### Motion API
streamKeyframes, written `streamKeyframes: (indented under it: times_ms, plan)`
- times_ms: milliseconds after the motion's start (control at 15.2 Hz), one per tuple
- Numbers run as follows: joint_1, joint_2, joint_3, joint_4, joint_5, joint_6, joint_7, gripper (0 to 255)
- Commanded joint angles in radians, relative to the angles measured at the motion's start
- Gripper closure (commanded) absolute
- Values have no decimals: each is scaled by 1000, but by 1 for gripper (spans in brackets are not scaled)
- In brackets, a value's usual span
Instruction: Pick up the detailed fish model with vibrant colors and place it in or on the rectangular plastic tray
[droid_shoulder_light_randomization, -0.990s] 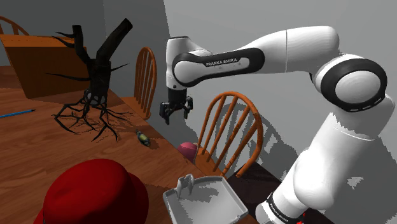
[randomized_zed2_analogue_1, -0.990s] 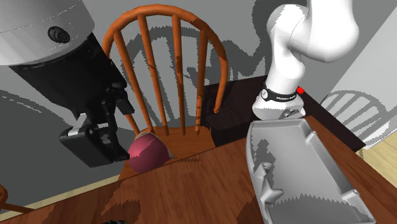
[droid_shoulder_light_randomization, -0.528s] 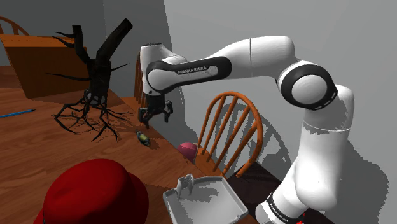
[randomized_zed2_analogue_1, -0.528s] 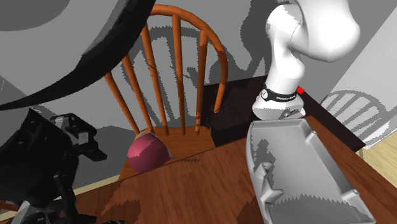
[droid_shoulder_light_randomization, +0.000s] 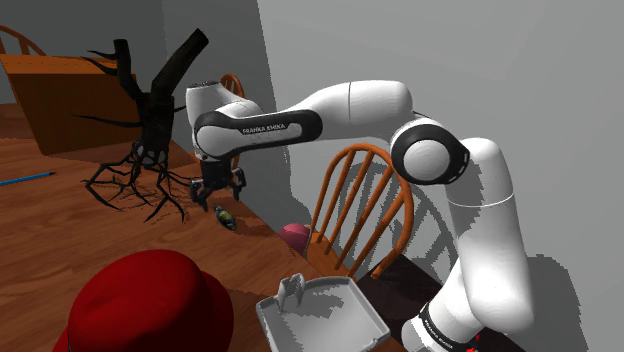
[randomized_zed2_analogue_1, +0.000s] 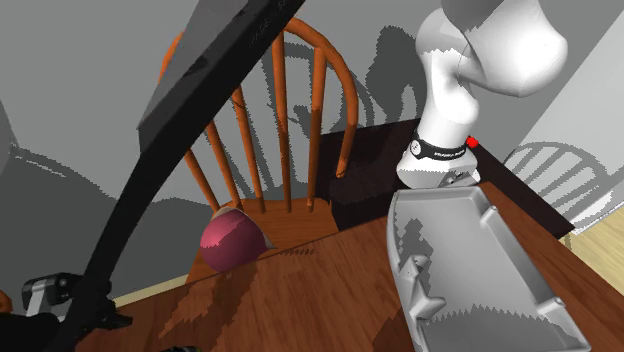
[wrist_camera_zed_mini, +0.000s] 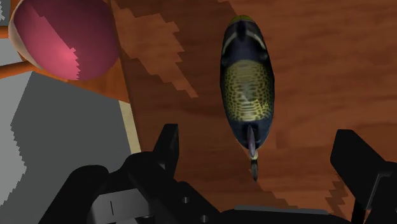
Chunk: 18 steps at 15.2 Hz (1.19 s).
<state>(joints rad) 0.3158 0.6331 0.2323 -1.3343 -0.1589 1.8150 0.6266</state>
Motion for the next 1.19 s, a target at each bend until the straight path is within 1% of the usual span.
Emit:
streamKeyframes:
  times_ms: [0,264,792,858,1122]
  plan:
    - [0,9,-1,-13,-3,22,2,0]
    - [-3,17,-4,-61,-7,78,6,0]
    - [-3,17,-4,-61,-7,78,6,0]
    - [-3,17,-4,-61,-7,78,6,255]
    - [-3,17,-4,-61,-7,78,6,255]
